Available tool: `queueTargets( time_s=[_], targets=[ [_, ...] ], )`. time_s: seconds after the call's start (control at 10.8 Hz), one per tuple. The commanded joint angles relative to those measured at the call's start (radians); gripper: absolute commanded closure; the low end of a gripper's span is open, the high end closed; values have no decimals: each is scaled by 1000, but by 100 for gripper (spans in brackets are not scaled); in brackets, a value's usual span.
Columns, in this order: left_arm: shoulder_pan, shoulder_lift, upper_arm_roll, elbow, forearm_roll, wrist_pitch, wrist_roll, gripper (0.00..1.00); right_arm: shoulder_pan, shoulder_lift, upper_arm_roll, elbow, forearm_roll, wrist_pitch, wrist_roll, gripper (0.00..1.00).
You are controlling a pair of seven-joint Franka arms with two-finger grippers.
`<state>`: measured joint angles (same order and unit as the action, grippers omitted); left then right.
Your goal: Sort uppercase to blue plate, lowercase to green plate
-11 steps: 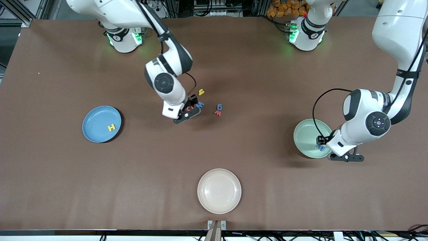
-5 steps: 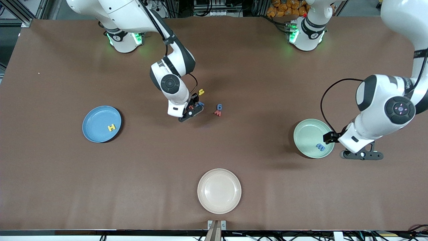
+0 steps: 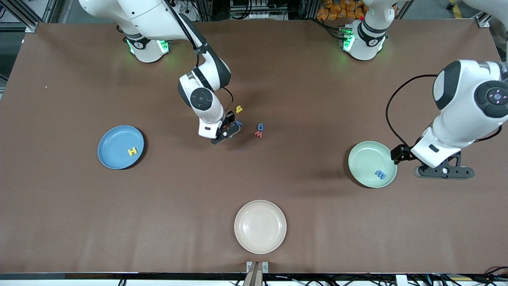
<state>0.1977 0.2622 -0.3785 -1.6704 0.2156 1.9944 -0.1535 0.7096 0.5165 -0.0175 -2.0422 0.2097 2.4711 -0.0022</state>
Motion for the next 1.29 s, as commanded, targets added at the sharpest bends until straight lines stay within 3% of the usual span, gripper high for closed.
queueTargets(
  time_s=[0.0, 0.28, 0.65, 0.83, 1.2],
  targets=[
    [5, -17, -7, 21, -27, -32, 9, 0, 4, 0, 17, -3, -13, 9, 59, 42],
    [3, -29, -20, 61, -27, -77, 9, 0, 5, 0, 21, 0, -13, 12, 65, 45],
    [-6, -21, -25, 98, -27, -109, 6, 0, 7, 5, 19, 0, -24, 22, 62, 63],
    [3, -18, -23, 97, -27, -109, 9, 0, 4, 7, 19, 0, -62, 19, 62, 77],
    [-4, -23, -49, 95, -30, -117, 8, 0, -44, -27, 11, 22, -62, -45, 4, 81]
  ],
)
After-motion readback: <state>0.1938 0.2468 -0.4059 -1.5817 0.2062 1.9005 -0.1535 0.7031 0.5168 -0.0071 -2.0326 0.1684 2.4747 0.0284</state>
